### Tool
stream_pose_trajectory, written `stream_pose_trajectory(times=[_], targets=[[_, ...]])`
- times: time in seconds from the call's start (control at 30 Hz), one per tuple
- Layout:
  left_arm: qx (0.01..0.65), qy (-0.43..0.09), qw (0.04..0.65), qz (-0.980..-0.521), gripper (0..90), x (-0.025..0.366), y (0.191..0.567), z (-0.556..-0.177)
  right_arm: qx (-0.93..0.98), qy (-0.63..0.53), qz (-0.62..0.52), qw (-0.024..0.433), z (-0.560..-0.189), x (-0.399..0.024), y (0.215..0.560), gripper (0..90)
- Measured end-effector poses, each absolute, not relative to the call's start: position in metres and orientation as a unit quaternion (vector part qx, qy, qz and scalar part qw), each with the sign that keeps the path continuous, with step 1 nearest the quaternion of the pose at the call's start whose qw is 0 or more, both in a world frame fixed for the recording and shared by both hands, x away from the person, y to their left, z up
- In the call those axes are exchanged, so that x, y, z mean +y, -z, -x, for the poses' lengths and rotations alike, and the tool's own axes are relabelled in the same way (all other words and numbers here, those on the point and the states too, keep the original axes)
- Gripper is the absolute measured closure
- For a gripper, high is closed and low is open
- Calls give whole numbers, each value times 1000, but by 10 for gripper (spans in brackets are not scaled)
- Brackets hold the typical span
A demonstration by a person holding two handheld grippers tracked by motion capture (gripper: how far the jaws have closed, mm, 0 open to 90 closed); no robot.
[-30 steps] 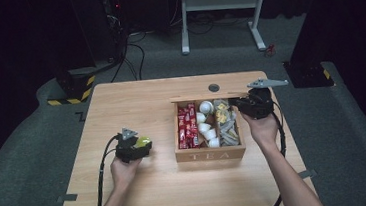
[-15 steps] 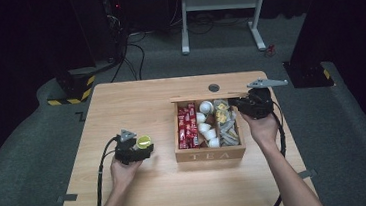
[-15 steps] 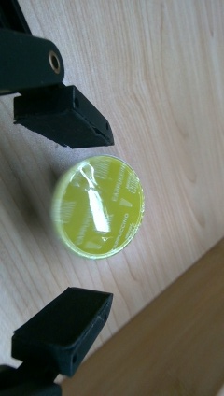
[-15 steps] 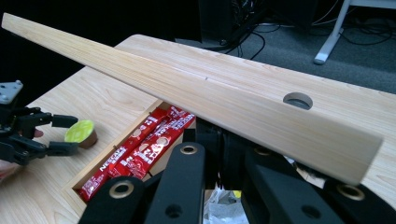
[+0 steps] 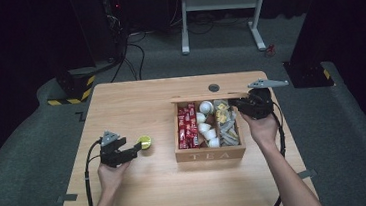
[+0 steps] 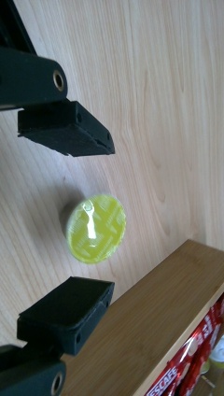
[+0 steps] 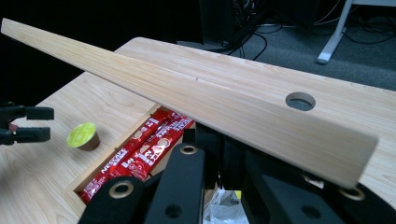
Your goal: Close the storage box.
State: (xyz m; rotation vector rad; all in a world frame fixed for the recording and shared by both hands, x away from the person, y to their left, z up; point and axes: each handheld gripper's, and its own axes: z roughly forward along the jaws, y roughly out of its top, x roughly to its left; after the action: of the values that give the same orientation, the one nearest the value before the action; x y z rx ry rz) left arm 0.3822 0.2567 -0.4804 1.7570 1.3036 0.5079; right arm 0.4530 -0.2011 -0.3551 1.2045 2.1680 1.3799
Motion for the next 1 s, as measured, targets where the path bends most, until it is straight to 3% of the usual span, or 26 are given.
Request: stream_pose_trajectory(times=[0.27, 0.63, 1.0], targets=[[535, -213, 426, -698, 352, 273, 480, -374, 756, -476, -425, 146, -451, -204, 357, 882], [559, -247, 371, -700, 353, 289, 498, -359, 756, -478, -423, 146, -449, -205, 359, 881], [581, -244, 347, -695, 343, 299, 519, -356, 756, -476, -425, 144, -448, -204, 360, 880]])
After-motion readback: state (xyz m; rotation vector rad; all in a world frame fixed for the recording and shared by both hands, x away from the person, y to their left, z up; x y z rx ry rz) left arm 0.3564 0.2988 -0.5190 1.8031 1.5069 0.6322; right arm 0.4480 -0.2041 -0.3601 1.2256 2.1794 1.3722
